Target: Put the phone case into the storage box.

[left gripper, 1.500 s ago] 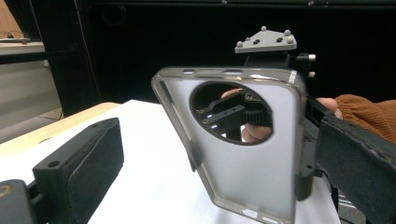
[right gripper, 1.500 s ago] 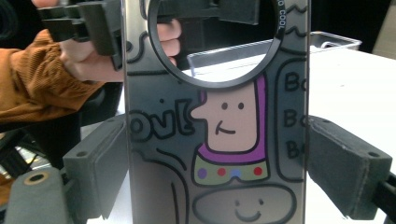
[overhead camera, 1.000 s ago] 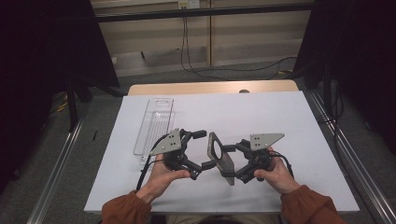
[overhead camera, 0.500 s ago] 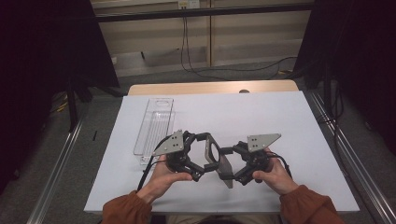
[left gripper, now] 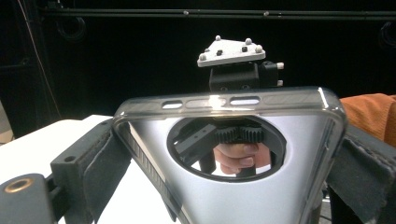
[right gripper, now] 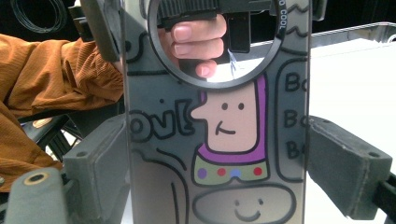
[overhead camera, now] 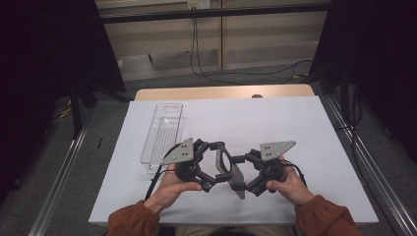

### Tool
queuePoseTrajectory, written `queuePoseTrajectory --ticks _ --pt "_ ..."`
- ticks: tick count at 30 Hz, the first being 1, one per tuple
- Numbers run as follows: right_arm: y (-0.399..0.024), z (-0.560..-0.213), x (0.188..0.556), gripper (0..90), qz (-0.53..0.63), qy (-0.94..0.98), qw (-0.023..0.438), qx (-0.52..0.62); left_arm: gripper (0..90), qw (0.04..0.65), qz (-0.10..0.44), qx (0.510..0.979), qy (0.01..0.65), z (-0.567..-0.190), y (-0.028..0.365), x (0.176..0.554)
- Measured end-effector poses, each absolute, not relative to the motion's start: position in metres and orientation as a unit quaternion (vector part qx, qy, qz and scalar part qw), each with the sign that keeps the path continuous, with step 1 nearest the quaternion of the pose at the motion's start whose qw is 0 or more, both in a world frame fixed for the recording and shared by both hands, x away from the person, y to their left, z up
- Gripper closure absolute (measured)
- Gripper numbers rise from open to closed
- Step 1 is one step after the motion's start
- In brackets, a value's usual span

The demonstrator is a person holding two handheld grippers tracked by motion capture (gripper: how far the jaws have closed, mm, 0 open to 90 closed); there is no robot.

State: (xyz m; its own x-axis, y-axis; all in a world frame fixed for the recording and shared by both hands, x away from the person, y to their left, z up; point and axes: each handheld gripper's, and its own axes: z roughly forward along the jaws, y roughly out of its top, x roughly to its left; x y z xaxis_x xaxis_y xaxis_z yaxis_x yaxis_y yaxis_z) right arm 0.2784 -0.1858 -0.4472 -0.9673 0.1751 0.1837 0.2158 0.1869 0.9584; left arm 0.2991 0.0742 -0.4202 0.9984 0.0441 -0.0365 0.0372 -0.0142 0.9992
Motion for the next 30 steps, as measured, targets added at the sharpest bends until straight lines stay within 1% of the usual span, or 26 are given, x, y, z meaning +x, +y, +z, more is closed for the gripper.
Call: queuePoseTrajectory --ticks 7,11,12,16,18,21,28,30 --pt "-0.1858 -0.4485 0.2787 11.8 -0.624 -0.772 0.021 -0.123 7.7 0.701 -0.007 0.713 0.026 -0.4218 0.0744 0.3004" --pt "-0.1855 -0.4488 0.279 11.7 -0.622 -0.773 0.015 -0.121 8.9 0.697 -0.011 0.717 0.026 -0.4215 0.0743 0.3005" --pt "-0.1855 -0.4487 0.279 11.7 -0.62 -0.775 0.012 -0.121 9.1 0.693 -0.004 0.72 0.027 -0.4213 0.0746 0.3007" --pt "-0.1866 -0.4484 0.2796 11.2 -0.615 -0.778 0.0 -0.124 9.8 0.691 -0.006 0.722 0.036 -0.4215 0.0742 0.301" --pt "-0.1869 -0.4479 0.2798 10.8 -0.612 -0.78 -0.007 -0.126 10.1 0.686 0.004 0.726 0.037 -0.4215 0.0743 0.3016" --pt "-0.1865 -0.4475 0.2787 10.4 -0.606 -0.785 -0.017 -0.127 10.4 0.683 0.005 0.729 0.034 -0.4213 0.0732 0.3006" --pt "-0.1816 -0.4484 0.2759 7.9 -0.599 -0.791 -0.021 -0.126 11.1 0.679 0.01 0.733 0.037 -0.4213 0.0713 0.2991" --pt "-0.1823 -0.4489 0.2753 4.7 -0.598 -0.788 -0.023 -0.144 11.3 0.675 0.016 0.737 0.042 -0.4213 0.0721 0.3"
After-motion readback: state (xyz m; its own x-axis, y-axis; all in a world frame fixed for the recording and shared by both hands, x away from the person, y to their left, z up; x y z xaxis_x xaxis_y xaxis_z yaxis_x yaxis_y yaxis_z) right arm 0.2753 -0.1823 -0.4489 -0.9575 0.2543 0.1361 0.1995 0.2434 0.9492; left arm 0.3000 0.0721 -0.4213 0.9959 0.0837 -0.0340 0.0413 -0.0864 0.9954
